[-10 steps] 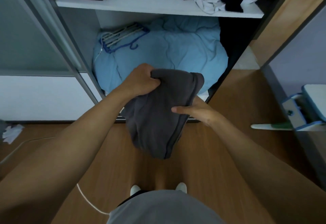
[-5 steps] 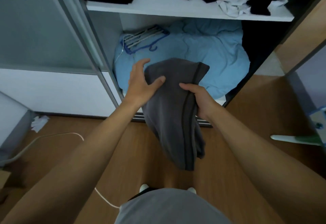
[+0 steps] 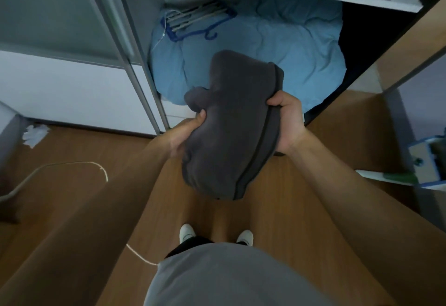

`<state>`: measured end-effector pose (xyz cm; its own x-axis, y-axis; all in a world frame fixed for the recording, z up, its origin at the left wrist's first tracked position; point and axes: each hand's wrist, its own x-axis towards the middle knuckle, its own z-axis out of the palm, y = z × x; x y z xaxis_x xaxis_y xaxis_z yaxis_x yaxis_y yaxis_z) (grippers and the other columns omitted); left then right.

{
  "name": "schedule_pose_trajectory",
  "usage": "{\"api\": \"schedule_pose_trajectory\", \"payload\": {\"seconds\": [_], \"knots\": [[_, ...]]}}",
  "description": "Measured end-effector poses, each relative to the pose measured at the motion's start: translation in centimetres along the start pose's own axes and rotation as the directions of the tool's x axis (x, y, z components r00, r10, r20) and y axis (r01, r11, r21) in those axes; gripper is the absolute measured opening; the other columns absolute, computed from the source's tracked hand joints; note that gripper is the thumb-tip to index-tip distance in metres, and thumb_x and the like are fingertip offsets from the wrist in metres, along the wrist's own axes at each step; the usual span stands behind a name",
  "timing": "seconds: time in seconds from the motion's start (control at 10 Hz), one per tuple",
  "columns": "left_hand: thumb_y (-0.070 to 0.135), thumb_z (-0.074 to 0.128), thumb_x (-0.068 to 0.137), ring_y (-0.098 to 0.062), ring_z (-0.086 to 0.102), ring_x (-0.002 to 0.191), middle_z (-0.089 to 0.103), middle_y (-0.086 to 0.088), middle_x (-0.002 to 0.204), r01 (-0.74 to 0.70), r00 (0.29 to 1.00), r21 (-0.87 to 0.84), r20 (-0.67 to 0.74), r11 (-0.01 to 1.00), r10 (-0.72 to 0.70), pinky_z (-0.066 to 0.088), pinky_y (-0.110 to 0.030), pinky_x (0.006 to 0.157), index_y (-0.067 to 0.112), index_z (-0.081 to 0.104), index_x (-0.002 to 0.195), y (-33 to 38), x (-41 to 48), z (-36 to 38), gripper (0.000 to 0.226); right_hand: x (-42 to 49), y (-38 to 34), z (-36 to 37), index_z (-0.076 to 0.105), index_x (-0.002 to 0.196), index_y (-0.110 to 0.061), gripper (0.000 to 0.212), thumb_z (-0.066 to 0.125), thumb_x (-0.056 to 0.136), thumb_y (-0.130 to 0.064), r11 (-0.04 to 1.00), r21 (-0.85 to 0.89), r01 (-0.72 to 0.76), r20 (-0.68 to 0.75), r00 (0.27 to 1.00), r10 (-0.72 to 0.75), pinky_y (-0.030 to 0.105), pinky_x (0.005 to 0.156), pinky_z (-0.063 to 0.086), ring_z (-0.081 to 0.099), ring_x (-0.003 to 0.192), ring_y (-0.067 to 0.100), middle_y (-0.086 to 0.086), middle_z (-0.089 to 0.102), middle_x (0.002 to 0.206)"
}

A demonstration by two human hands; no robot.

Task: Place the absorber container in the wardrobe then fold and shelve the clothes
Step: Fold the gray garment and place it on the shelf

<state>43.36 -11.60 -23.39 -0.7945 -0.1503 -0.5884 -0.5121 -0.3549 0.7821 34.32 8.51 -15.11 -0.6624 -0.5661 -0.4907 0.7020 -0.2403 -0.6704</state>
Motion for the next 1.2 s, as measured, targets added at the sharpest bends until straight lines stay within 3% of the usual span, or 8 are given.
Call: {"api": "schedule_pose_trajectory", "payload": {"seconds": [0.3,0.4,0.5,0.6,0.8,1.0,1.1,1.2], "knots": [[0.06,0.073,0.068,-0.013,0.073,0.099,0.077,0.003,0.109,-0.026,0.976,-0.297,0.198,0.955,0.088,0.06,-0.025,0.07,0.024,0.069,0.114,0.1,-1.0,-1.9,0.059,0.4,0.0,0.0,0.078,0.098,-0.004,0.042,0.045,0.088,-0.028,0.999,0.002,0.044,-0.134,0.99,-0.043,0.041,0.077,0.06,0.074,0.082,0.032,0.016,0.075,0.103],[0.055,0.089,0.061,-0.008,0.072,0.101,0.076,0.012,0.107,-0.084,0.969,-0.019,0.233,0.996,0.086,0.058,-0.02,0.073,0.029,0.06,0.117,1.2,-1.0,-2.2,0.068,0.9,0.2,-0.2,0.072,0.108,-0.005,0.036,0.05,0.09,-0.029,0.998,0.0,0.063,-0.249,0.967,-0.061,0.041,0.071,0.061,0.075,0.081,0.031,0.016,0.076,0.103],[0.032,0.083,0.079,-0.013,0.073,0.098,0.077,0.005,0.105,-0.149,0.978,0.02,0.152,0.989,0.144,0.059,-0.022,0.074,0.023,0.065,0.11,2.2,-1.0,-2.2,0.037,1.6,0.9,-0.5,0.069,0.119,-0.007,0.041,0.056,0.094,-0.037,0.997,0.019,0.07,-0.312,0.948,-0.061,0.039,0.067,0.061,0.076,0.088,0.03,0.014,0.076,0.106],[0.024,0.077,0.086,-0.019,0.075,0.091,0.079,-0.002,0.097,-0.123,0.991,-0.117,0.047,0.985,0.129,0.06,-0.029,0.069,0.017,0.064,0.108,3.0,-1.5,-2.3,0.027,2.0,2.5,-1.2,0.072,0.122,-0.014,0.052,0.058,0.092,-0.055,0.992,0.046,0.114,-0.178,0.979,-0.104,0.043,0.082,0.06,0.07,0.109,0.029,0.012,0.071,0.122],[0.029,0.073,0.087,-0.028,0.075,0.094,0.076,-0.015,0.105,-0.01,1.0,-0.303,-0.023,0.953,0.003,0.061,-0.034,0.07,0.005,0.071,0.113,5.1,-2.7,-4.3,0.036,2.9,8.8,0.3,0.072,0.112,-0.025,0.04,0.081,0.076,-0.04,0.893,-0.415,0.173,0.01,0.982,-0.186,0.031,0.091,0.057,0.069,0.112,0.017,-0.001,0.073,0.119],[0.036,0.078,0.083,-0.015,0.073,0.086,0.075,-0.006,0.106,-0.122,0.926,0.155,-0.339,0.98,0.169,0.056,-0.023,0.063,0.007,0.059,0.127,6.3,-2.5,-9.4,0.056,5.4,8.8,4.2,0.07,0.114,-0.016,0.044,0.08,0.076,-0.036,0.857,-0.467,0.219,-0.122,0.944,-0.308,0.044,0.098,0.055,0.073,0.101,0.02,0.002,0.077,0.107],[0.044,0.081,0.078,-0.016,0.057,0.111,0.049,0.0,0.141,-0.074,0.907,0.295,-0.377,0.953,0.187,0.05,-0.028,0.082,0.022,0.013,0.156,5.1,-2.3,-12.0,0.105,6.2,8.8,5.5,0.069,0.116,-0.017,0.046,0.08,0.075,-0.035,0.846,-0.485,0.223,-0.134,0.936,-0.324,0.044,0.096,0.056,0.073,0.101,0.02,0.002,0.077,0.107],[0.047,0.082,0.076,-0.016,0.053,0.116,0.045,0.002,0.147,-0.066,0.958,0.338,-0.242,0.939,0.154,0.048,-0.028,0.087,0.037,0.013,0.156,3.7,-2.0,-14.0,0.107,6.3,8.5,6.1,0.065,0.121,-0.017,0.046,0.078,0.079,-0.03,0.825,-0.509,0.246,-0.115,0.93,-0.349,0.041,0.095,0.057,0.072,0.102,0.018,0.0,0.076,0.11]]}}
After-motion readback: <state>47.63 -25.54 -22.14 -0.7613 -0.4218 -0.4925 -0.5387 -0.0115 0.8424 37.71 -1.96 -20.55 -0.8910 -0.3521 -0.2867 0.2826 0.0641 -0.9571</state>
